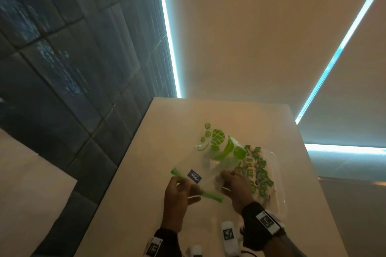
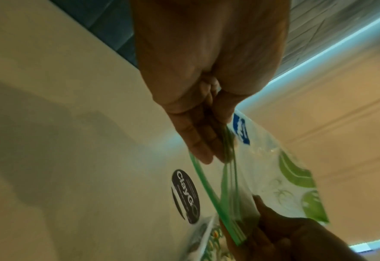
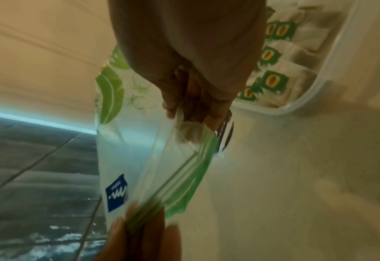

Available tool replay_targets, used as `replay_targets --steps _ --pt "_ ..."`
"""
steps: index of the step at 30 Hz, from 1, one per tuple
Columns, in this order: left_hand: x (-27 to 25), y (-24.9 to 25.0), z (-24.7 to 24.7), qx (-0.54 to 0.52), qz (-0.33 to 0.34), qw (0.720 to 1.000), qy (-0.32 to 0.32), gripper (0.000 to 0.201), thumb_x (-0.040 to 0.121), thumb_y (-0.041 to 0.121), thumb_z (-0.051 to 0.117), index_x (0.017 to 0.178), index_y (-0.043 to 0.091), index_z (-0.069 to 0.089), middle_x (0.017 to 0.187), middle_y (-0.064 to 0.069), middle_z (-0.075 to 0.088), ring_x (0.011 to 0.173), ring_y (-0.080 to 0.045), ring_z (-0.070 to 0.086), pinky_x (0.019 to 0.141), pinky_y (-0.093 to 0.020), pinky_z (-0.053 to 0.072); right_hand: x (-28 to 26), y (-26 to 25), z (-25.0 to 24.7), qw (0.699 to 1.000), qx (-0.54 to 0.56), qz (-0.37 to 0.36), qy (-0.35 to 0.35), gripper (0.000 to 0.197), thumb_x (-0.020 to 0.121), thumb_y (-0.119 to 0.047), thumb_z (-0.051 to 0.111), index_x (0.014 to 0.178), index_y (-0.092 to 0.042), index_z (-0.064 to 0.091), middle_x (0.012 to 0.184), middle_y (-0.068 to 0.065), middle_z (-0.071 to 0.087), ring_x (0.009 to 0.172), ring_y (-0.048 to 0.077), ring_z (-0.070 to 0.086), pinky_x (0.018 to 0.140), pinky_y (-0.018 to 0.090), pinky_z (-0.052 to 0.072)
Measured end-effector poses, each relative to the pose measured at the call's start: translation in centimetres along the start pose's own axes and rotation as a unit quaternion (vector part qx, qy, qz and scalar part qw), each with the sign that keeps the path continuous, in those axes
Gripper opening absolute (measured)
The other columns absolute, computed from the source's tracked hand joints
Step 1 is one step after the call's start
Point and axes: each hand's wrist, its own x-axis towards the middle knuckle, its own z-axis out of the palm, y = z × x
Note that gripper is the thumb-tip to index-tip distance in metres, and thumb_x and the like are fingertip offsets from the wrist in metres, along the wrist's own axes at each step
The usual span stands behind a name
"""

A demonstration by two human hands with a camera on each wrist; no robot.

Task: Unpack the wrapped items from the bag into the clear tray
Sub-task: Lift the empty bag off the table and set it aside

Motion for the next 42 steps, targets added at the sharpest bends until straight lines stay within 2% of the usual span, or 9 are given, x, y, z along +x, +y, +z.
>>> replay_targets --steps 5,9,14,21,28,31,34,37,42 --pt "2.0 0.4 -3.7 0.094 0.037 0.989 0.110 0.048 0.077 0.037 0.078 0.114 0.018 0.053 0.106 -0.005 0.066 0.096 -0.020 0.063 0.089 -0.045 0.052 -0.5 -1.9 -1.0 0.993 -0.096 -0.023 -0.069 0.013 0.097 -0.010 0.052 0.090 -0.002 0.059 0.082 0.016 0.064 0.075 0.025 0.063 0.062 0.033 0.054" --pt "2.8 2.7 -3.2 0.115 -0.007 0.988 -0.100 0.075 0.067 0.055 0.077 0.128 0.025 0.043 0.118 0.000 0.064 0.107 -0.018 0.063 0.092 -0.040 0.051 -1.9 -3.4 -1.3 0.978 -0.124 -0.014 -0.164 0.017 0.098 -0.010 0.050 0.097 0.003 0.061 0.085 0.014 0.067 0.078 0.025 0.066 0.069 0.036 0.056" --pt "2.7 2.4 -1.1 0.125 0.018 0.991 -0.046 0.017 0.086 0.021 0.070 0.094 0.007 0.066 0.077 -0.006 0.066 0.062 -0.015 0.057 0.051 -0.025 0.047 -2.1 -3.6 -1.0 0.983 -0.105 -0.075 -0.129 0.024 0.098 -0.002 0.046 0.105 0.017 0.058 0.085 0.020 0.065 0.070 0.026 0.066 0.060 0.031 0.057" --pt "2.2 2.7 -1.3 0.101 0.070 0.989 -0.083 0.010 0.087 0.024 0.069 0.097 0.022 0.069 0.090 -0.015 0.071 0.075 -0.021 0.062 0.065 -0.036 0.050 -2.0 -3.8 -2.5 0.978 -0.105 -0.056 -0.169 0.032 0.092 -0.025 0.061 0.107 0.004 0.064 0.090 0.015 0.068 0.078 0.030 0.065 0.059 0.036 0.058" --pt "1.1 4.8 -2.6 0.015 0.045 0.987 -0.154 0.032 0.090 -0.007 0.052 0.090 0.012 0.077 0.077 -0.007 0.070 0.065 -0.019 0.062 0.057 -0.029 0.050 -1.5 -5.2 -3.3 0.969 -0.096 -0.089 -0.208 0.019 0.088 0.016 0.043 0.095 0.020 0.061 0.081 0.024 0.060 0.060 0.027 0.056 0.049 0.029 0.049" --pt "0.8 4.7 -2.9 0.019 0.029 0.981 -0.189 0.041 0.089 -0.012 0.046 0.087 0.011 0.079 0.095 -0.016 0.075 0.086 -0.026 0.070 0.067 -0.030 0.057 -1.0 -5.3 -3.3 0.974 -0.069 -0.110 -0.187 0.022 0.085 0.021 0.037 0.089 0.027 0.058 0.085 0.027 0.062 0.076 0.033 0.061 0.060 0.032 0.057" --pt "0.6 4.4 -2.4 0.009 0.050 0.983 -0.178 0.039 0.089 -0.011 0.046 0.093 0.011 0.078 0.105 -0.016 0.072 0.097 -0.030 0.068 0.074 -0.031 0.058 -0.8 -4.8 -3.1 0.978 0.058 -0.099 -0.175 0.029 0.092 0.004 0.042 0.111 0.017 0.058 0.104 0.029 0.064 0.096 0.042 0.061 0.080 0.043 0.057" --pt "0.2 4.2 -1.4 -0.018 0.102 0.982 -0.157 0.032 0.088 -0.008 0.051 0.102 0.009 0.074 0.114 -0.011 0.066 0.106 -0.027 0.065 0.086 -0.035 0.056 -0.9 -3.2 -2.8 0.968 0.175 -0.036 -0.177 0.051 0.095 -0.041 0.052 0.131 -0.006 0.056 0.132 0.024 0.057 0.124 0.043 0.052 0.110 0.058 0.035" --pt "-0.9 3.6 -0.2 0.145 0.172 0.962 -0.152 0.053 0.078 -0.010 0.045 0.105 0.026 0.073 0.119 0.008 0.047 0.109 -0.003 0.053 0.082 -0.015 0.048 -2.7 -1.6 -1.0 0.958 0.120 0.047 -0.255 0.099 0.065 -0.080 0.063 0.137 -0.013 0.051 0.137 0.020 0.055 0.127 0.040 0.051 0.111 0.061 0.032"
